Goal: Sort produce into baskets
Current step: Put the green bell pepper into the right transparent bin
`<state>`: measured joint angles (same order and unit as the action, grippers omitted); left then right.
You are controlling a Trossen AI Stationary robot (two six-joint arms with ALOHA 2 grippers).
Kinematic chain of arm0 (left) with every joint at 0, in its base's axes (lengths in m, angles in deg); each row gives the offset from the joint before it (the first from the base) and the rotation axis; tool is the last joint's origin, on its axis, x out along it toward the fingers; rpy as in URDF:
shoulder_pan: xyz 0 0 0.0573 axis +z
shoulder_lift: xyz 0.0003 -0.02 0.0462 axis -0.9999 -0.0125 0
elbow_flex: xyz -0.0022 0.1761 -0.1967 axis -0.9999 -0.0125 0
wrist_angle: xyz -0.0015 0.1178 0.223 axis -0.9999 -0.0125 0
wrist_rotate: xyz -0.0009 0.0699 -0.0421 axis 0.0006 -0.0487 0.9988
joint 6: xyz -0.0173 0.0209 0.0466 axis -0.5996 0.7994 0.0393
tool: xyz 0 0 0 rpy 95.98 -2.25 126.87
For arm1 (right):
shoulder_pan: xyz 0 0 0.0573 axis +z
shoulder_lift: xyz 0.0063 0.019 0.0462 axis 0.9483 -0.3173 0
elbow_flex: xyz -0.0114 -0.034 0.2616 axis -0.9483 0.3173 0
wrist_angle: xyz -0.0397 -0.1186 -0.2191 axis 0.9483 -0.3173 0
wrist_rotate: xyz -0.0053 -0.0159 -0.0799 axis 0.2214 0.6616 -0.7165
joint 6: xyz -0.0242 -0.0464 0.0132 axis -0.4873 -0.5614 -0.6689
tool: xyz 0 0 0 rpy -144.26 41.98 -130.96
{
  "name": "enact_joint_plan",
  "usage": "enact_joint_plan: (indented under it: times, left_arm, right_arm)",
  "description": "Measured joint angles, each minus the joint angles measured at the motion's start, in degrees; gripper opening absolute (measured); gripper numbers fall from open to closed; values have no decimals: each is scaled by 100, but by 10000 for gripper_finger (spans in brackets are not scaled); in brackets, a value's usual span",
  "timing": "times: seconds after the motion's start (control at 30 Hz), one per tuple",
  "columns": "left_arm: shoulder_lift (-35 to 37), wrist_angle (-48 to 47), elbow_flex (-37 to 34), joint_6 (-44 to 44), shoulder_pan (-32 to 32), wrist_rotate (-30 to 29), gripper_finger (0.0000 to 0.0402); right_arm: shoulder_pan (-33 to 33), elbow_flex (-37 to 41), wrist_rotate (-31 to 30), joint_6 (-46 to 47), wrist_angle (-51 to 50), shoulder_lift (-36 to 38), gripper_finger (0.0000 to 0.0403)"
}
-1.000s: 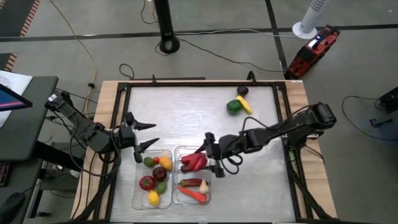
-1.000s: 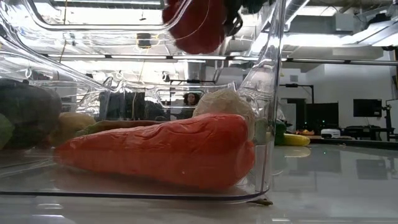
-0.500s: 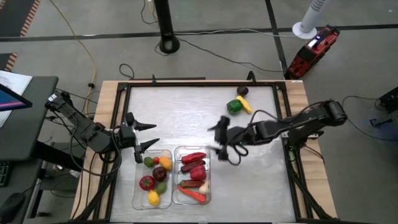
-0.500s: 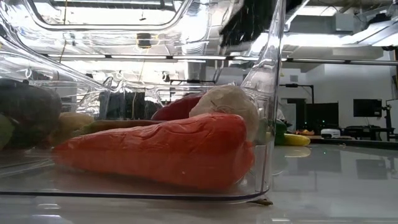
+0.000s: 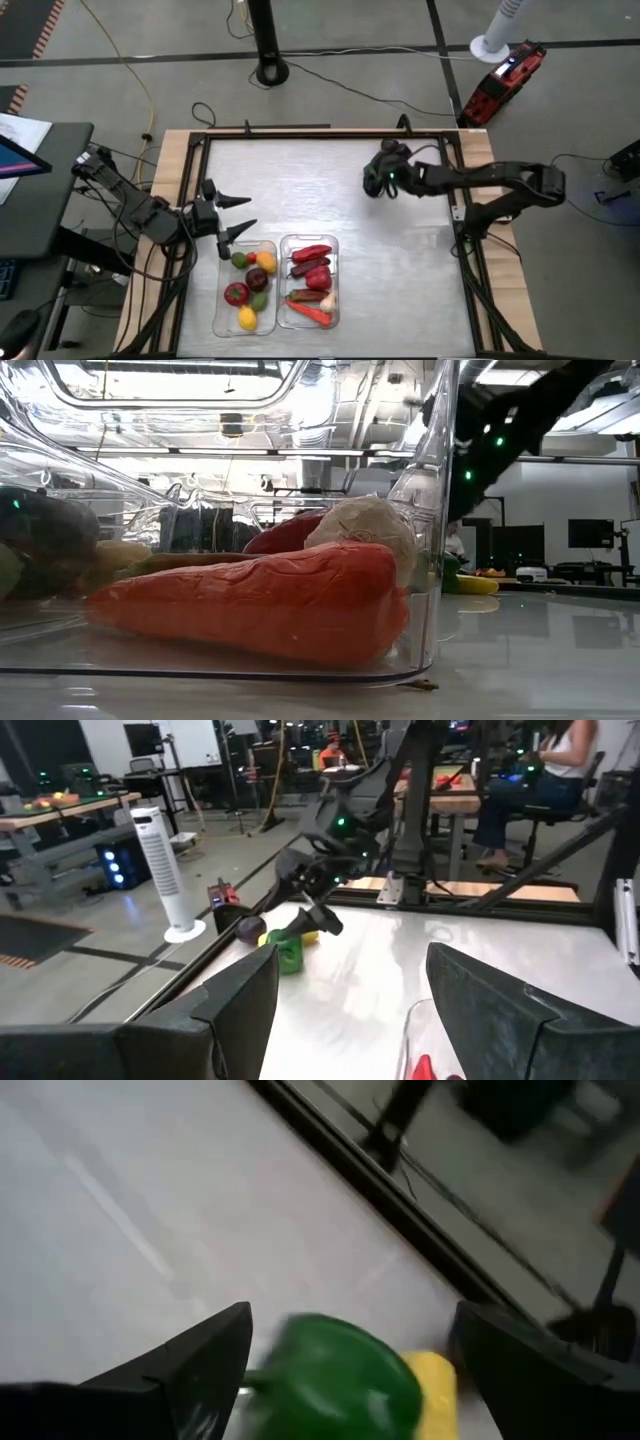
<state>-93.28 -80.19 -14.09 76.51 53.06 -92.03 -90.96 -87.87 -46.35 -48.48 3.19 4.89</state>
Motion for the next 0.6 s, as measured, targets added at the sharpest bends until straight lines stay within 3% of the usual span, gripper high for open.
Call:
enact_joint_plan:
  times: [0.2,0.6]
  left_arm:
    - [2,-69,0,17,179,167,242]
    - [0,-171,-2,-63,227,215,242]
  right_arm:
    - [-697,24,1120,299,47,-456,373]
    - [-787,14,1151,541,176,-908,366]
